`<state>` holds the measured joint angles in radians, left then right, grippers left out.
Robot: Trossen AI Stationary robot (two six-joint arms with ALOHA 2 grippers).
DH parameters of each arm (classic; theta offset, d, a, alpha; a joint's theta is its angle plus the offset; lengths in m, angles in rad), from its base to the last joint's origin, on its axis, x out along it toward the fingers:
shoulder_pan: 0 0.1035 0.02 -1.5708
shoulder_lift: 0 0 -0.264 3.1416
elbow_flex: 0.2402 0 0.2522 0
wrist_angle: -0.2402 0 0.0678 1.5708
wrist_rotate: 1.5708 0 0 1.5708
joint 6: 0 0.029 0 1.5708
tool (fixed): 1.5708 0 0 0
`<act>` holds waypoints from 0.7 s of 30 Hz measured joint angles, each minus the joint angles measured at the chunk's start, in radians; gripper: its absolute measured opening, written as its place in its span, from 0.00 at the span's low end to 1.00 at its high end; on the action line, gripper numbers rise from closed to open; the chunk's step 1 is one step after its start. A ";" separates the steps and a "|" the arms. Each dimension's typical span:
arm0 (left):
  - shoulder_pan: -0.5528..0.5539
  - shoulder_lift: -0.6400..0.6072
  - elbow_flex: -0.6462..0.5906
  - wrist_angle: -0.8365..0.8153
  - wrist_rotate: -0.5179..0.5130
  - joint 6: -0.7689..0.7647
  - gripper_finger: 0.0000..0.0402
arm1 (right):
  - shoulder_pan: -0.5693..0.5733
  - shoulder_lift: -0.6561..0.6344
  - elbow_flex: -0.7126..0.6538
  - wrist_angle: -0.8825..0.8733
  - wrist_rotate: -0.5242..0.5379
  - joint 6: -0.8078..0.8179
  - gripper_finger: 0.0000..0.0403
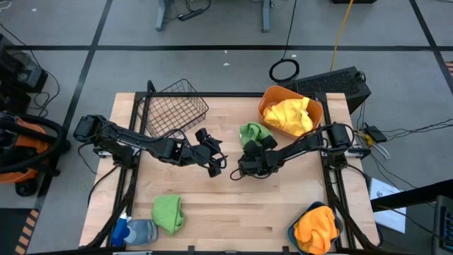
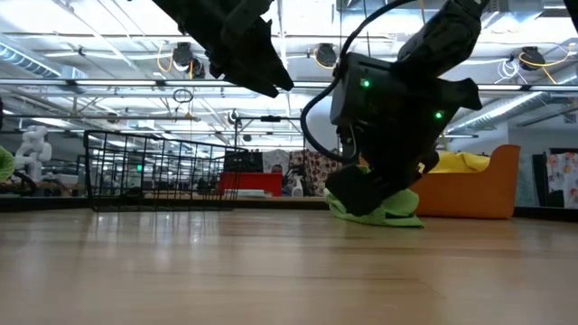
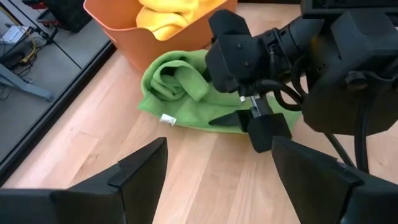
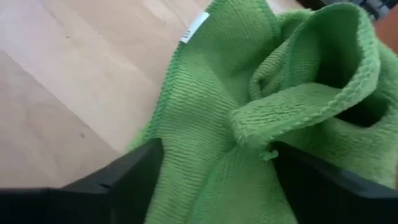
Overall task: Sort microfiber towel by color & place in baskets
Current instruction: Put the top green microfiber cloth into the black wire basket
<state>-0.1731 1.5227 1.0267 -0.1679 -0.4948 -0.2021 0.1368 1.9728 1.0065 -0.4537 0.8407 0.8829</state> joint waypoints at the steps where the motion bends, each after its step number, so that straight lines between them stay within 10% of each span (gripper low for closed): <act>1: 0.000 0.000 0.000 0.000 0.000 -0.001 0.73 | 0.000 0.000 0.000 0.003 -0.009 -0.001 0.70; 10: -0.022 0.000 0.000 -0.006 0.000 -0.003 0.73 | 0.024 -0.002 -0.003 -0.029 -0.040 -0.063 0.05; 21: -0.037 0.064 0.000 0.000 0.001 0.027 0.73 | 0.107 -0.219 -0.007 -0.073 -0.132 -0.193 0.01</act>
<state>-0.2100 1.5868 1.0267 -0.1678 -0.4941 -0.1748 0.2434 1.7537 0.9993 -0.5269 0.7089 0.6902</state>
